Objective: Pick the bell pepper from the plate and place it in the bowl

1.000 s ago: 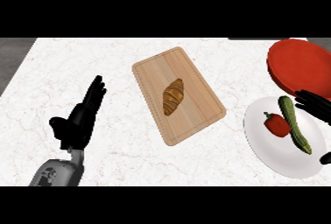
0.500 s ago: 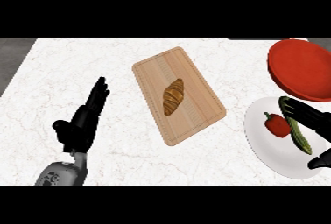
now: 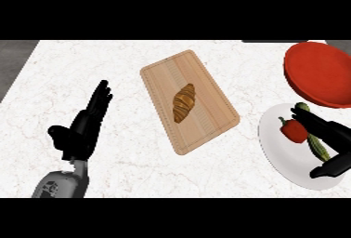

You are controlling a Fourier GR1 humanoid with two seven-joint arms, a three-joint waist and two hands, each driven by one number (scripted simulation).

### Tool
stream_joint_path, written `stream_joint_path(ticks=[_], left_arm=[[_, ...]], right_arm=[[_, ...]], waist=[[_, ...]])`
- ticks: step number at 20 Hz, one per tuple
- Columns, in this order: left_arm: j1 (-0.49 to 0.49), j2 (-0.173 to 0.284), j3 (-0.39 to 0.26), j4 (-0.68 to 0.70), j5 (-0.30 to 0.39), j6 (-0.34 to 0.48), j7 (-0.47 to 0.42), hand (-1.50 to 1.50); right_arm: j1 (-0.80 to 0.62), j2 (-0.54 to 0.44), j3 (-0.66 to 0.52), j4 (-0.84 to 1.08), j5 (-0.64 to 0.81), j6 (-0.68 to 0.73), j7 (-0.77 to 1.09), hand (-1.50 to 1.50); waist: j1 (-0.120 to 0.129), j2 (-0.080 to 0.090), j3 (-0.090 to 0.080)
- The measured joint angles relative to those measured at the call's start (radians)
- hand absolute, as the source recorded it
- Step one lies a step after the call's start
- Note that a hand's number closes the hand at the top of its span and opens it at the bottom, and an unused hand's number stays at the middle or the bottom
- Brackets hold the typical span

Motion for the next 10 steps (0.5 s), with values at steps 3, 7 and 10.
stream_joint_path(ticks=[3, 7, 10], left_arm=[[0.017, -0.016, -0.009, -0.009, -0.022, 0.005, -0.003, 0.00], [-0.002, -0.020, 0.011, 0.018, -0.023, -0.008, -0.013, 0.00], [-0.003, -0.026, 0.012, 0.026, -0.030, -0.012, -0.014, 0.00]], right_arm=[[-0.014, 0.004, 0.016, 0.038, 0.083, -0.052, -0.062, -1.50], [-0.007, 0.036, 0.058, 0.048, 0.165, -0.122, -0.127, -1.50], [-0.009, 0.039, 0.068, 0.053, 0.177, -0.121, -0.143, 1.50]], waist=[[0.002, -0.001, -0.002], [0.001, -0.004, -0.006], [0.000, -0.006, -0.008]])
